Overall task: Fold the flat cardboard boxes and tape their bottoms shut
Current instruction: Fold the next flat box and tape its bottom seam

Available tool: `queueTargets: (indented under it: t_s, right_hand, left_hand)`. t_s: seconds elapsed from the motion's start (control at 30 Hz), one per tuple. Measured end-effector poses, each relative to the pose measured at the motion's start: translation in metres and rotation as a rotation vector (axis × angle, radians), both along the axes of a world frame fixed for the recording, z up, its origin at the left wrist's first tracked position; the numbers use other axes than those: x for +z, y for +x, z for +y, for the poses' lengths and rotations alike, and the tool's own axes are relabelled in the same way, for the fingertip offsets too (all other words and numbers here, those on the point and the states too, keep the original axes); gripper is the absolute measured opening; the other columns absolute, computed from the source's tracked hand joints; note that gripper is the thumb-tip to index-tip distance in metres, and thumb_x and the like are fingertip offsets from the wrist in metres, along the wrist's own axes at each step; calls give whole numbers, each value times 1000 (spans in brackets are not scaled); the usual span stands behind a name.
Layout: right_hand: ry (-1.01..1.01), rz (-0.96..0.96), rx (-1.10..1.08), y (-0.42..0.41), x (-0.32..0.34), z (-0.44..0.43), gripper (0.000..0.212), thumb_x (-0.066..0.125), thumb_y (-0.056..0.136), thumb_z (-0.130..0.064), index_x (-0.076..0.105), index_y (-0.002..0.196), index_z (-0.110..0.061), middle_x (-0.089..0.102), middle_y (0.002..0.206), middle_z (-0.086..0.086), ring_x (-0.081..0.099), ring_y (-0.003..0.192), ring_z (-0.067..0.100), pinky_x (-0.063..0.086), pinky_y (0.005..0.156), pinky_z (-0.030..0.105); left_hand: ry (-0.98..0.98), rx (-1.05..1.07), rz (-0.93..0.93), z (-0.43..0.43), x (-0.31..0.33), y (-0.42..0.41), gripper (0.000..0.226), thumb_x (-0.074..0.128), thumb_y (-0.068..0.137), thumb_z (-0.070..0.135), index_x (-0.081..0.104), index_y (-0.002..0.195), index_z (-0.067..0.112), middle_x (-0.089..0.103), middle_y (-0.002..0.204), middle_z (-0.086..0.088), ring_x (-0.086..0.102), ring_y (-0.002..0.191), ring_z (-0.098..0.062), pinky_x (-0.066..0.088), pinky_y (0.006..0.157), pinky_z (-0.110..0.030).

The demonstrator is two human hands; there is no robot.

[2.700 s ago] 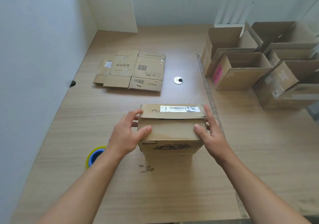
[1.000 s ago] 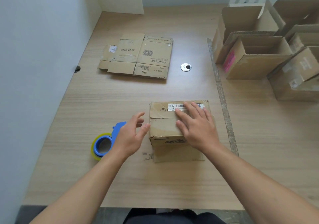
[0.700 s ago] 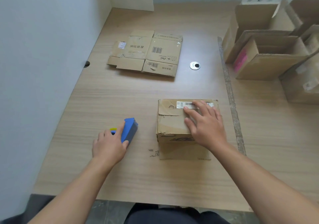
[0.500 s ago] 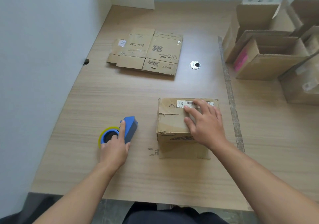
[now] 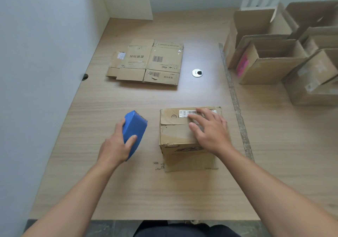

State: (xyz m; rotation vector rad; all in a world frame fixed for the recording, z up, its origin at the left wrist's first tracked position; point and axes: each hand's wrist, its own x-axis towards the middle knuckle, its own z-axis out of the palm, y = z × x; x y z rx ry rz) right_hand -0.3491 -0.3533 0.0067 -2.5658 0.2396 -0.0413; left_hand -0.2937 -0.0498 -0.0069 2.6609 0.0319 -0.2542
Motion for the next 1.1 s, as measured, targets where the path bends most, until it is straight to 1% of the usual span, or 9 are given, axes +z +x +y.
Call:
queueTargets:
  t_s: [0.17,0.3,0.37,0.47,0.63,0.77,0.87,1.0,1.1]
  right_hand:
    - [173,-18,20,-1,5,-6,43,47,102,-39,42,145,-41,40,152,-16,23,146,9,3,114,29]
    - [329,-17,54,-5,10,-12,48,49,103,-34,36,147,-44,41,152,-14,20,147,7,-1,115,28]
    - [368,-10,87,-8,12,-15,48,49,102,-34,34,145,-48,39,152,-16,17,148,5,-4,117,29]
    - [381,-9,132,-10,14,-16,43,51,102,-34,39,139,-51,40,150,-21,14,148,2,-5,120,33]
    - [419,-54,65,-10,10,-13,14,57,99,-30,65,109,-37,52,142,-12,25,146,5,0,120,34]
    - [458,-145,-52,-6,6,-10,13,63,96,-19,75,100,-14,62,128,-2,46,132,13,24,116,41]
    - [529,-166,-99,-5,5,-11,13,65,94,-16,76,96,-10,62,121,-2,53,119,15,40,105,33]
    - [619,-161,-165,-7,5,-18,12,66,94,-18,75,86,-15,58,116,-11,56,105,-3,39,87,6]
    - [793,-196,-279,-13,7,-32,16,66,94,-16,72,79,-14,58,114,-12,57,103,-7,41,90,11]
  left_hand:
    - [-11,-370,-379,-21,52,-3,67,69,88,34,28,140,41,63,127,4,64,81,-35,44,62,-35]
    - [119,-755,-565,-49,76,-4,57,57,87,41,38,140,29,64,82,-3,56,56,-31,41,43,-32]
    - [157,-882,-586,-61,76,-3,64,73,83,32,40,138,26,60,78,-3,53,54,-28,39,42,-31]
    - [189,-936,-567,-74,74,-2,80,88,69,25,42,135,25,59,76,-2,53,53,-25,35,43,-27]
    - [186,-963,-472,-81,69,6,78,85,74,26,41,139,30,64,86,-1,58,61,-25,41,49,-28]
    - [255,-906,-298,-91,68,15,68,62,91,44,26,148,45,60,123,7,63,90,-24,41,62,-30]
    - [274,-878,-220,-95,64,18,67,54,93,51,11,145,53,51,139,15,61,100,-20,43,66,-29]
    - [272,-895,-184,-95,62,20,68,53,93,51,6,141,57,48,143,16,60,104,-21,50,75,-34]
    - [266,-902,-166,-95,61,23,67,53,93,52,7,143,56,45,146,15,58,111,-21,50,81,-36]
